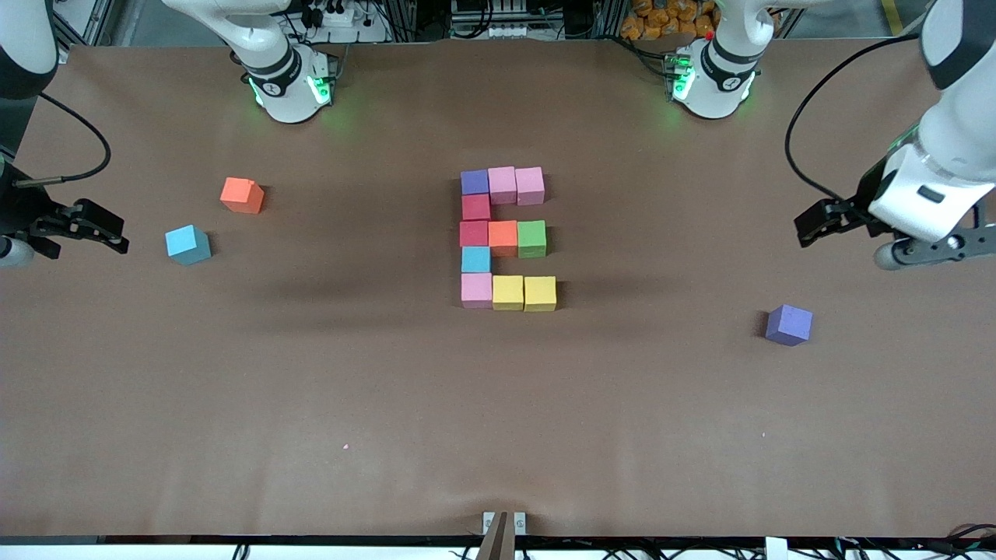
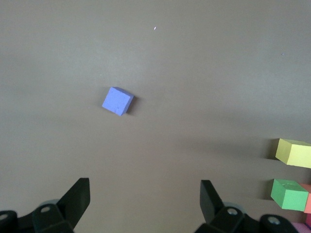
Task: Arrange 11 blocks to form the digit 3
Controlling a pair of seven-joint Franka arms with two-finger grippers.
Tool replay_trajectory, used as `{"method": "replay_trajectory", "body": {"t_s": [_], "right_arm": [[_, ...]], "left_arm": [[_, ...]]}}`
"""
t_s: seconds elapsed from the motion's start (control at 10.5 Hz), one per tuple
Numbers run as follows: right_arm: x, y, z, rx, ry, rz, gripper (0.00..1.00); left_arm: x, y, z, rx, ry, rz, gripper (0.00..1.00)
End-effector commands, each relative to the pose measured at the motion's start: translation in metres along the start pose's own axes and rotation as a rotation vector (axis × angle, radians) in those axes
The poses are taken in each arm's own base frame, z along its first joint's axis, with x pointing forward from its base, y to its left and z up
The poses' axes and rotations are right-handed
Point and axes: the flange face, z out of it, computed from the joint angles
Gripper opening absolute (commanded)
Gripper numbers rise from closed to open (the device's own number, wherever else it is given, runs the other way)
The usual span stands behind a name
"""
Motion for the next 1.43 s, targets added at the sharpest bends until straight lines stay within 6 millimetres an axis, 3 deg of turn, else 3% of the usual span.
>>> {"method": "replay_trajectory", "body": {"t_s": [0.0,0.57,1.15,1.34], "right_arm": [[0.0,0.002,0.0,-0.012,0.001,-0.012,1.0],[0.0,0.002,-0.001,-0.012,0.003,-0.012,1.0],[0.0,0.002,0.0,-0.012,0.003,-0.012,1.0],[0.001,0.002,0.001,-0.012,0.001,-0.012,1.0]], "left_arm": [[-0.025,-0.004,-0.001,-0.015,-0.003,0.019,1.0],[-0.048,-0.018,-0.008,-0.03,0.041,0.066,1.0],[-0.041,-0.041,-0.013,-0.036,0.045,0.022,1.0],[-0.039,-0.046,-0.017,-0.114,0.034,-0.009,1.0]]}}
